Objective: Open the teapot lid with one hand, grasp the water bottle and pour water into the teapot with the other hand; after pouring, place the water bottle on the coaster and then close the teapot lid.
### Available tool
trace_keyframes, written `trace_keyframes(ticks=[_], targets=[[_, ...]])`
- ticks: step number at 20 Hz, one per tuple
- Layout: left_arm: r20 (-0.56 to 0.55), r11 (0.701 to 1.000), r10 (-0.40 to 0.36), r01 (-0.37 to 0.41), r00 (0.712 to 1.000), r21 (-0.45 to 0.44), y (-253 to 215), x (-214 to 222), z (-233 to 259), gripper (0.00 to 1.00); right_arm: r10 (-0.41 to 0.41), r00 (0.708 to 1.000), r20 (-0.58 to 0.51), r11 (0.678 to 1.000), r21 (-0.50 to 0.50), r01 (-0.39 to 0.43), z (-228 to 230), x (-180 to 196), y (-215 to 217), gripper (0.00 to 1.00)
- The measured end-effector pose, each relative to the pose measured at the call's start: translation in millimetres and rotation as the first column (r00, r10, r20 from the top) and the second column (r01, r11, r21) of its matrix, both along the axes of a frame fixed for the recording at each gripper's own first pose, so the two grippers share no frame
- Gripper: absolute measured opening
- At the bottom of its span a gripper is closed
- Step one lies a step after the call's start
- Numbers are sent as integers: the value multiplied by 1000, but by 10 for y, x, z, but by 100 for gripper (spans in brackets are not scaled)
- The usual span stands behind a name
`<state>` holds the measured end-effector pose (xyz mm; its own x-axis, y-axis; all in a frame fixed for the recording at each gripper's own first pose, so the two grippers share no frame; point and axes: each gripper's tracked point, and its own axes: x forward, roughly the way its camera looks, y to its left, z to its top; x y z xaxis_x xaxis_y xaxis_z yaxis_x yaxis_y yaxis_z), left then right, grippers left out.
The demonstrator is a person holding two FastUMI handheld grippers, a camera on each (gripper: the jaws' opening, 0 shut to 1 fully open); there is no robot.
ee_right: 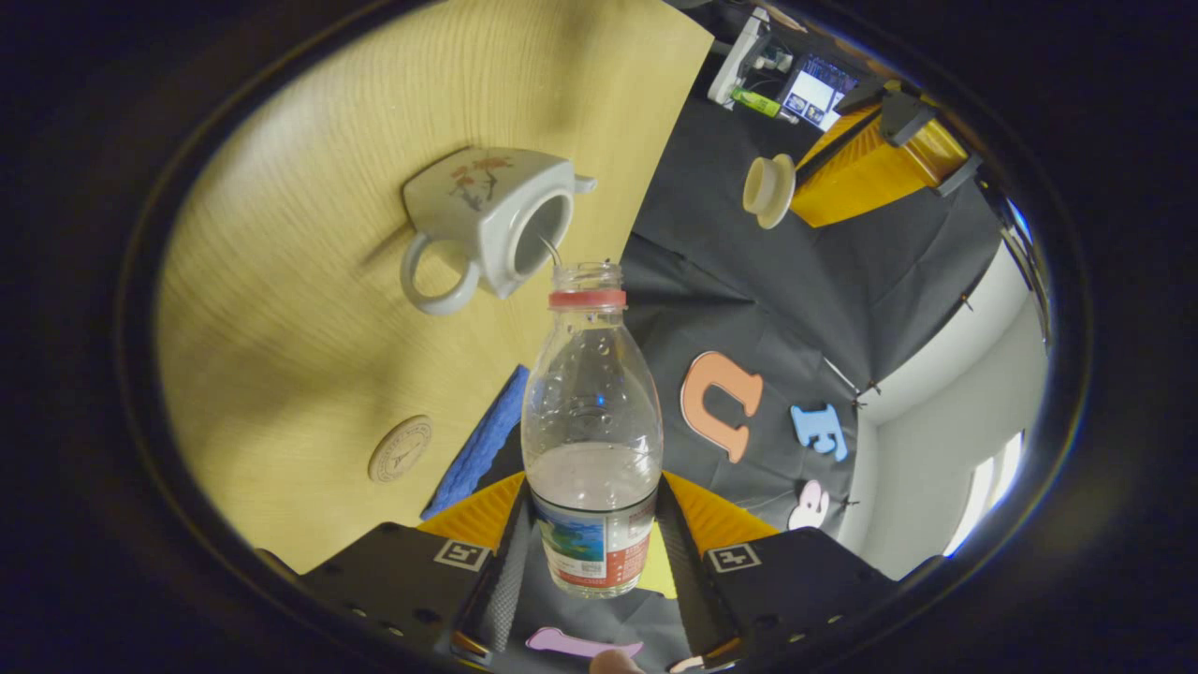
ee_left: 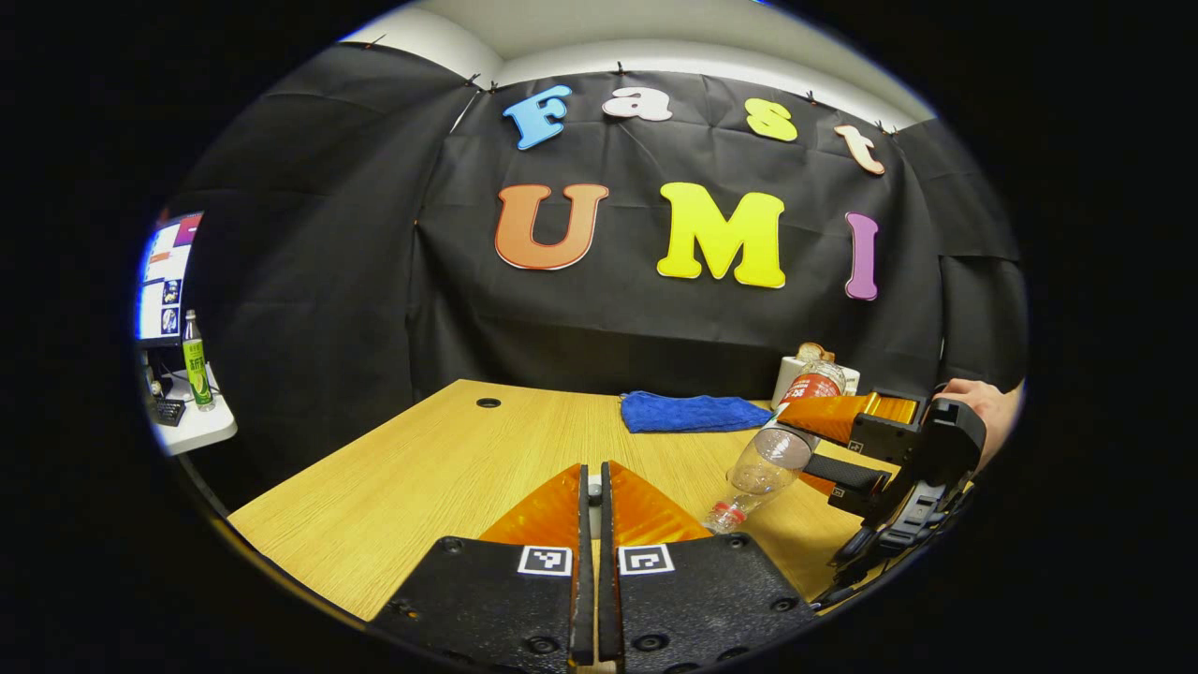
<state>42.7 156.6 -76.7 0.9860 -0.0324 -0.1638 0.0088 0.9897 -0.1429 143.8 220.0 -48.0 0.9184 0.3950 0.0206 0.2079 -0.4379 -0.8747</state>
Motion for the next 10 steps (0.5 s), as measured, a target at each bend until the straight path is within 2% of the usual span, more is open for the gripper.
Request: trace_keyframes(ticks=[10], targets=[[18, 1000, 12, -13, 1000, 10, 40, -27, 73, 4, 6, 1000, 14, 1000, -19, -6, 0, 18, 10, 69]])
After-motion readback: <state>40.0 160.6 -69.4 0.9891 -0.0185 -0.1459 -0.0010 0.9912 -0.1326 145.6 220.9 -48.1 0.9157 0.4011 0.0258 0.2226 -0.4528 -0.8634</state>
